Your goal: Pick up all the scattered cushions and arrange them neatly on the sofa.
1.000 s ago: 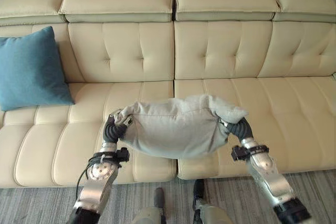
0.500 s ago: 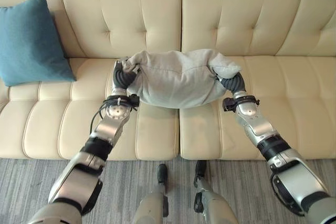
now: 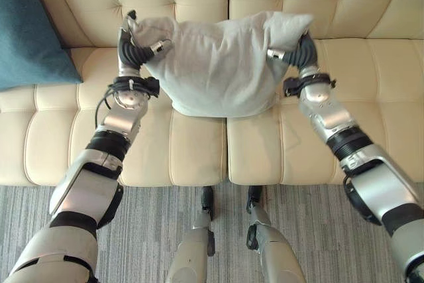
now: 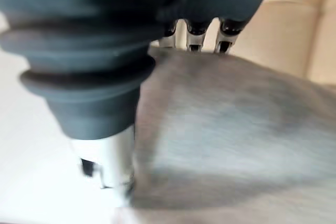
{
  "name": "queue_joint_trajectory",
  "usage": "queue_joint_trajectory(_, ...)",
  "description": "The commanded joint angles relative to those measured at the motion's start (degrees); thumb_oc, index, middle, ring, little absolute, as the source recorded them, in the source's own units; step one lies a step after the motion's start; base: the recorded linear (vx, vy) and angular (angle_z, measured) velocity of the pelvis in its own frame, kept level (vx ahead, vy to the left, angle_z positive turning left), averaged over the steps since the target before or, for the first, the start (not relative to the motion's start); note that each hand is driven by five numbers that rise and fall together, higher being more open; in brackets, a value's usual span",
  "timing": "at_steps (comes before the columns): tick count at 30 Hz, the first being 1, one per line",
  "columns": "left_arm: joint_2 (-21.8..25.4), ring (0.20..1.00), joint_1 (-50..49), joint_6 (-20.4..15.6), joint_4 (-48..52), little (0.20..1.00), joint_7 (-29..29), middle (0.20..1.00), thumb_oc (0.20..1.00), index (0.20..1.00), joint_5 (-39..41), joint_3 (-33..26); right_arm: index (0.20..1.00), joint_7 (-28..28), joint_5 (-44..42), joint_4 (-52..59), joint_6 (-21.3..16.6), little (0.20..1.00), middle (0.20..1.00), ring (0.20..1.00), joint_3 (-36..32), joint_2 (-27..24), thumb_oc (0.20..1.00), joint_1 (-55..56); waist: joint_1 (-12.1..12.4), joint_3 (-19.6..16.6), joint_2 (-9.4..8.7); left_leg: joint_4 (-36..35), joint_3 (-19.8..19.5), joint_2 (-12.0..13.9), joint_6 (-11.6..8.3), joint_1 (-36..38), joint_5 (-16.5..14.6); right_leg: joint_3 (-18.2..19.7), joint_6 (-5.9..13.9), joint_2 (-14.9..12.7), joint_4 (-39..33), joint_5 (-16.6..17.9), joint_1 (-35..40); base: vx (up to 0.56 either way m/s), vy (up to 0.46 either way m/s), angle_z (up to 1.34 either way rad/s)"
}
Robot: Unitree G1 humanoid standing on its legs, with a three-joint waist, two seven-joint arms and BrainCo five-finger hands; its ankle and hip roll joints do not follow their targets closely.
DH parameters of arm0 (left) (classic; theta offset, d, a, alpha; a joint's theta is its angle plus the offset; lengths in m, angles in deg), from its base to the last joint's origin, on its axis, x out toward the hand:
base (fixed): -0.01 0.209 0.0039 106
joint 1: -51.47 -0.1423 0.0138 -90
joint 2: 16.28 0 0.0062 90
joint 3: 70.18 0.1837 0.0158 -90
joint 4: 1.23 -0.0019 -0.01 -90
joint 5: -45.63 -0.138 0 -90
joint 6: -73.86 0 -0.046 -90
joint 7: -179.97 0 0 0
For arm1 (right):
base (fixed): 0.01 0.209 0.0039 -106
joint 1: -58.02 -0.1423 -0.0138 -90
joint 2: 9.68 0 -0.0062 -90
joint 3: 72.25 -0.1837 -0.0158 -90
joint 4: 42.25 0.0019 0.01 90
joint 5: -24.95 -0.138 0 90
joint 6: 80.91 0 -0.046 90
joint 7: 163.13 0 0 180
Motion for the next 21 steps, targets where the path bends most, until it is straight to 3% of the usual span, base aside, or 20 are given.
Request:
queue_joint_trajectory(1, 2.26, 1.000, 5.80, -3.39, -3.04, 1.000, -1.10, 1.000, 1.000, 1.000, 4.51, 3.21, 1.000, 0.92, -5.74, -3.95, -5.17, 1.000, 1.000, 1.000, -0.05, 0.68, 1.000, -6.51, 1.06, -1.49, 0.50, -1.51, -1.48, -1.28, -2.40, 0.82, -1.21, 2.47, 6.61, -0.88, 5.44, -11.71, 4.07, 0.02, -0.009, 0.07)
queue_joint_trajectory(6, 4.10, 1.000, 4.75, -4.15, -0.56, 1.000, -2.22, 1.000, 1.000, 1.000, 6.54, 1.86, 1.000, 0.45, -7.85, -3.30, -5.11, 1.000, 1.000, 1.000, -1.01, -1.83, 1.000, -5.18, 1.49, -1.96, 0.32, -1.51, -2.16, -1.57, -2.52, 0.86, -1.04, 2.18, 6.59, -0.76, 4.48, -11.18, 4.87, 0.01, -0.006, 0.11)
queue_joint_trajectory(10, 5.34, 1.000, -5.65, -4.81, 8.79, 1.000, -3.49, 1.000, 1.000, 1.000, 4.25, -2.57, 1.000, -1.16, -4.35, 4.96, -4.95, 1.000, 1.000, 1.000, -3.46, -5.95, 1.000, 3.80, 1.50, -2.37, -0.02, -1.51, -2.08, -1.65, -2.41, 1.55, -1.33, 2.01, 6.51, -0.78, 4.17, -11.40, 5.86, 0.03, 0.011, 0.08)
queue_joint_trajectory(12, 4.89, 1.000, -15.39, -4.83, 15.51, 1.000, -4.58, 1.000, 1.000, 1.000, 1.63, -6.44, 1.000, -2.44, -1.01, 12.13, -5.11, 1.000, 1.000, 1.000, -7.13, -8.07, 1.000, 12.90, 1.43, -2.64, -0.26, -1.51, -1.98, -1.57, -2.20, 2.55, -1.85, 1.99, 6.46, -0.77, 4.13, -11.83, 6.96, 0.07, 0.016, 0.01)
queue_joint_trajectory(13, 3.21, 1.000, -25.51, -4.62, 22.00, 1.000, -6.62, 1.000, 1.000, 1.000, -0.27, -10.46, 1.000, -4.43, 2.36, 18.90, -5.05, 1.000, 1.000, 1.000, -11.78, -8.92, 1.000, 23.81, 1.30, -2.90, -0.55, -1.51, -1.71, -1.59, -1.90, 4.05, -2.72, 1.97, 6.42, -0.73, 4.14, -12.42, 8.52, 0.07, 0.008, 0.01)
queue_joint_trajectory(14, 3.20, 1.000, -25.75, -4.53, 22.21, 1.000, -6.58, 1.000, 1.000, 1.000, -0.34, -10.49, 1.000, -4.38, 2.44, 19.14, -4.95, 1.000, 1.000, 1.000, -11.86, -8.90, 1.000, 24.08, 1.29, -3.10, -0.56, -1.51, -1.73, -1.61, -1.88, 3.87, -2.55, 1.94, 6.42, -0.74, 4.04, -12.22, 8.39, 0.08, 0.003, 0.00)
queue_joint_trajectory(16, 0.65, 1.000, -37.89, -3.92, 28.44, 1.000, -9.79, 1.000, 1.000, 1.000, -2.52, -14.74, 1.000, -7.73, 6.00, 25.92, -4.64, 1.000, 1.000, 1.000, -16.86, -8.15, 1.000, 36.68, 1.12, -3.98, -0.77, -1.51, -1.65, -1.61, -1.52, 5.68, -3.45, 1.87, 6.47, -0.82, 3.83, -12.60, 10.20, 0.09, 0.000, -0.03)
queue_joint_trajectory(19, -4.93, 1.000, -53.76, -1.64, 29.51, 1.000, -15.90, 1.000, 1.000, 1.000, -3.90, -19.51, 1.000, -12.81, 11.31, 28.39, -3.81, 1.000, 1.000, 1.000, -22.95, -4.14, 1.000, 53.57, 0.77, -5.69, -0.98, -1.51, -1.50, -1.66, -0.90, 9.30, -4.83, 1.43, 6.64, -1.12, 3.37, -13.29, 14.08, 0.11, 0.001, -0.05)
queue_joint_trajectory(21, -5.47, 1.000, -57.49, -1.02, 28.98, 1.000, -17.21, 1.000, 1.000, 1.000, -5.94, -20.13, 1.000, -13.94, 13.01, 28.17, -3.51, 1.000, 1.000, 1.000, -23.95, -2.93, 1.000, 57.48, 0.66, -6.15, -0.88, -1.51, -1.29, -1.63, -0.77, 10.67, -5.34, 1.43, 6.78, -1.23, 3.27, -13.50, 15.43, 0.06, 0.025, -0.08)
